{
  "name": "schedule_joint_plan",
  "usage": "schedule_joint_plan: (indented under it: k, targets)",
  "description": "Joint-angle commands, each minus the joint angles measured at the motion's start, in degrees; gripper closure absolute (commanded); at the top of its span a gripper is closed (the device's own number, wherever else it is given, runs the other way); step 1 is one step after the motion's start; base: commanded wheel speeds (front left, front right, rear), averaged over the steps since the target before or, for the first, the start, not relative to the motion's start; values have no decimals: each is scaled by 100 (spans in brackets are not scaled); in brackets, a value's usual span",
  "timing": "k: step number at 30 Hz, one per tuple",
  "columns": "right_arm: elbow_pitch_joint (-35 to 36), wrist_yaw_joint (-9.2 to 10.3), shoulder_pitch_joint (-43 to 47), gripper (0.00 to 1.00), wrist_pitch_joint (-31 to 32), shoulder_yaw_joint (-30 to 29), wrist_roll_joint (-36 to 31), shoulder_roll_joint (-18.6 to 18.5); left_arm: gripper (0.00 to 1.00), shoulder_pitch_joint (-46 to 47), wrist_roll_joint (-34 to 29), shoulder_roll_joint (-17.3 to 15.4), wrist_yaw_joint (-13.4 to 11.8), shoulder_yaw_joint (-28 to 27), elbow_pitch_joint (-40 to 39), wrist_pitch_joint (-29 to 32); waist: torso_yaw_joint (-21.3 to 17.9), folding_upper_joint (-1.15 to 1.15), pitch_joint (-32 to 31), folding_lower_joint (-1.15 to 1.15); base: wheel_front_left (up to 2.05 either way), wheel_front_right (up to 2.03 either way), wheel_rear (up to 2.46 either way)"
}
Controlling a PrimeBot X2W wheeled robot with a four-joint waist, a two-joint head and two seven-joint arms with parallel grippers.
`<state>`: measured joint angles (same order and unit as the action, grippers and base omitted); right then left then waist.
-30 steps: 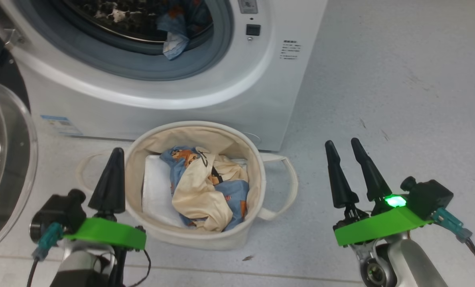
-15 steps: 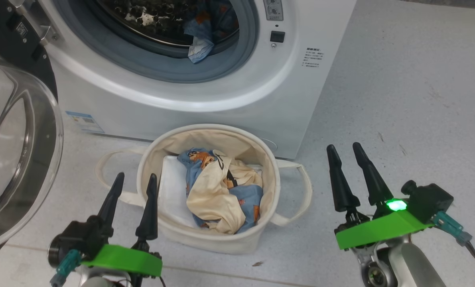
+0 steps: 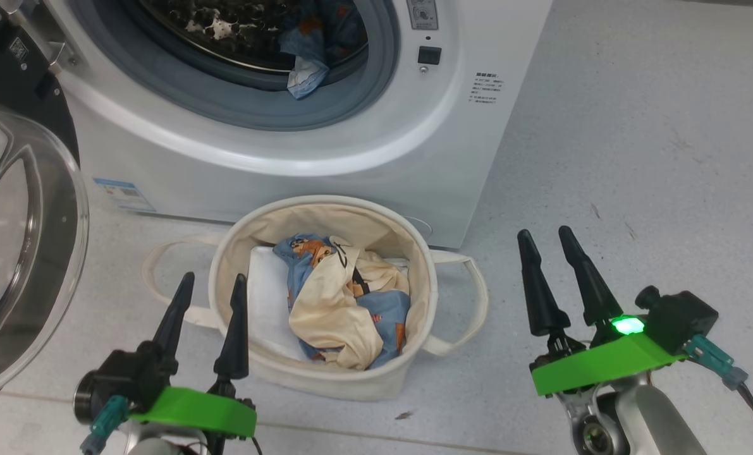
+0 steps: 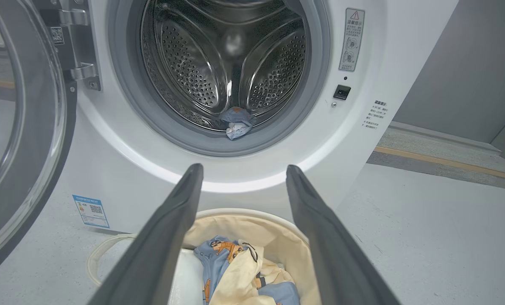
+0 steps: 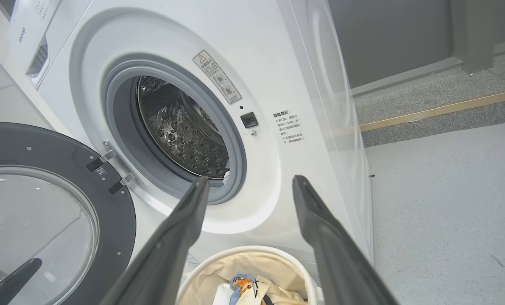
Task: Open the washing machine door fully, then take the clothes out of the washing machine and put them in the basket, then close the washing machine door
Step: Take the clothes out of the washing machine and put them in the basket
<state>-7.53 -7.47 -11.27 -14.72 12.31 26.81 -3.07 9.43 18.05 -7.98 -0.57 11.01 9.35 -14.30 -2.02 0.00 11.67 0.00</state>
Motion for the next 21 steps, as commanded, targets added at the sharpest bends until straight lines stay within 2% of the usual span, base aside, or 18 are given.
schedule_joint_plan:
  k: [1,14,21]
  targets:
    - [174,-2,-49,0,-28,124,20,19,0,167,-85,-29,-27,-188,-206,-67,-5,0,7,0,0,0,0]
    - [232,-2,-126,0,-28,139,-31,19,0,457,-77,-20,27,-263,-142,-69,-25,0,295,0,0,0,0]
    - [272,-2,-282,0,-28,165,-101,19,0,1384,17,-207,349,-184,530,247,-85,0,787,0,0,0,0]
